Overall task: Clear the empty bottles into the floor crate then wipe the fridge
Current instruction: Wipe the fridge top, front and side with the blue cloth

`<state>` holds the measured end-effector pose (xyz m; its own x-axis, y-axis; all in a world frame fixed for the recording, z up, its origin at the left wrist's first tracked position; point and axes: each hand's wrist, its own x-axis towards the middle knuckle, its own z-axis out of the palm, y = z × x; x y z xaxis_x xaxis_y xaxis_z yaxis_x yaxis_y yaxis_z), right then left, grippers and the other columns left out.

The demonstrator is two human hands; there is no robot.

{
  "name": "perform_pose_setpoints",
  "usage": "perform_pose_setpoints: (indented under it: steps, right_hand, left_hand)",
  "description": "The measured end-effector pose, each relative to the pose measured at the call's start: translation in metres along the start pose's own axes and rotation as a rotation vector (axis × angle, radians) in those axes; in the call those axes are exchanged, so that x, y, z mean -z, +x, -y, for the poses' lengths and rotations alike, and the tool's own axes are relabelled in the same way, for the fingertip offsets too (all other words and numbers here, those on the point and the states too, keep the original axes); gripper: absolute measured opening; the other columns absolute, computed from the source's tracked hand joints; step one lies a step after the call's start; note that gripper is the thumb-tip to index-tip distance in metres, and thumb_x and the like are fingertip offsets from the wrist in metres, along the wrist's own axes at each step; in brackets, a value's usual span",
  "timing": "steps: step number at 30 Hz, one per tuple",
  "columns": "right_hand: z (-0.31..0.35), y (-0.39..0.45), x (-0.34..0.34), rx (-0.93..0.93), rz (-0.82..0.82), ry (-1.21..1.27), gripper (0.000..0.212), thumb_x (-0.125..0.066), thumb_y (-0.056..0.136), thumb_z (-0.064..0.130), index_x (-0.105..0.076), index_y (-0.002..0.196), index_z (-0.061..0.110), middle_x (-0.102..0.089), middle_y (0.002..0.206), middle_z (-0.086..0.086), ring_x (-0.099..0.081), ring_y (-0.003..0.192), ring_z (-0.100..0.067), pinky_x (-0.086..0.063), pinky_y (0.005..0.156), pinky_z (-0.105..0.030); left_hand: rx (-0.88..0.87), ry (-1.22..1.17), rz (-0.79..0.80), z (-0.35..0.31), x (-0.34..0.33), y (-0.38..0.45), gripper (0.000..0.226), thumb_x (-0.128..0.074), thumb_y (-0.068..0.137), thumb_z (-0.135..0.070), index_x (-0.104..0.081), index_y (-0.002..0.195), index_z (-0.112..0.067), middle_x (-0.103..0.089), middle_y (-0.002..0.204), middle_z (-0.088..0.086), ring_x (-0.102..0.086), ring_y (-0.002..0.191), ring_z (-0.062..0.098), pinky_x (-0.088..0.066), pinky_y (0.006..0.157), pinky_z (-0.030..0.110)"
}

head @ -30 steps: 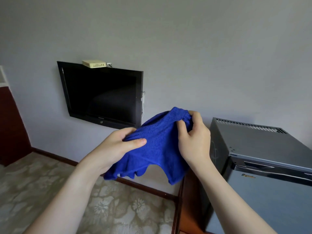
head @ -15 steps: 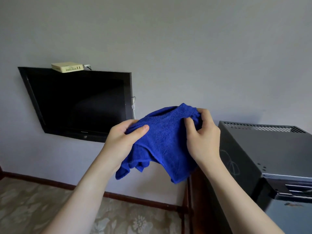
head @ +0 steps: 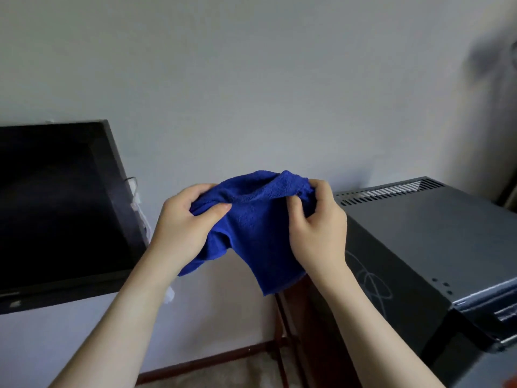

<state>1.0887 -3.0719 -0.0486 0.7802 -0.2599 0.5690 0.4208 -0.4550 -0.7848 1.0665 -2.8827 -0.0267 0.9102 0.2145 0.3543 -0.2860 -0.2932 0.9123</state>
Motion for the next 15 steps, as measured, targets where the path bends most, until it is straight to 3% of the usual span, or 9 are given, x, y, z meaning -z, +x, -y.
perform_pose_setpoints:
  steps: [3, 6, 9, 12, 15]
  right_hand:
    - [-0.013, 0.011, -0.004, -0.046, -0.093, -0.103, 0.018, -0.057, 0.094, 0.03, -0.054, 0.112, 0.026, -0.067, 0.085, 0.008, -0.061, 0.077, -0.019, -0.044, 0.068, -0.033]
    - [-0.023, 0.014, -0.008, -0.096, -0.225, -0.208, 0.026, -0.058, 0.094, 0.033, -0.053, 0.119, 0.025, -0.068, 0.09, 0.006, -0.062, 0.079, -0.02, -0.048, 0.073, -0.037]
    - [-0.028, 0.01, -0.015, -0.113, -0.382, -0.349, 0.025, -0.059, 0.095, 0.032, -0.053, 0.119, 0.026, -0.068, 0.091, 0.007, -0.061, 0.076, -0.019, -0.045, 0.07, -0.034]
    - [-0.024, 0.007, -0.028, -0.147, -0.516, -0.474, 0.027, -0.058, 0.096, 0.027, -0.05, 0.122, 0.029, -0.064, 0.095, 0.014, -0.056, 0.077, -0.012, -0.037, 0.068, -0.029]
    - [-0.018, 0.009, -0.041, -0.137, -0.593, -0.59, 0.037, -0.055, 0.097, 0.021, -0.047, 0.131, 0.033, -0.066, 0.106, 0.009, -0.059, 0.083, -0.014, -0.041, 0.068, -0.03]
  left_hand:
    - [0.059, -0.097, 0.09, 0.015, -0.021, 0.036, 0.012, -0.067, 0.089, -0.018, -0.072, 0.091, -0.029, -0.073, 0.08, -0.011, -0.068, 0.069, 0.013, -0.047, 0.049, 0.024]
    - [0.047, -0.17, 0.24, 0.027, -0.042, 0.069, 0.016, -0.061, 0.087, -0.016, -0.073, 0.088, -0.025, -0.071, 0.076, -0.006, -0.066, 0.074, 0.023, -0.047, 0.056, 0.033]
    - [0.017, -0.19, 0.391, 0.039, -0.059, 0.098, 0.022, -0.054, 0.086, -0.012, -0.073, 0.086, -0.024, -0.07, 0.074, -0.004, -0.065, 0.073, 0.027, -0.046, 0.051, 0.034]
    - [-0.05, -0.186, 0.539, 0.048, -0.07, 0.123, 0.023, -0.055, 0.086, -0.012, -0.072, 0.088, -0.026, -0.073, 0.083, -0.005, -0.069, 0.086, 0.026, -0.058, 0.071, 0.048]
    - [-0.111, -0.179, 0.626, 0.051, -0.08, 0.146, 0.023, -0.055, 0.084, -0.017, -0.071, 0.092, -0.032, -0.073, 0.09, -0.008, -0.068, 0.093, 0.02, -0.057, 0.085, 0.05]
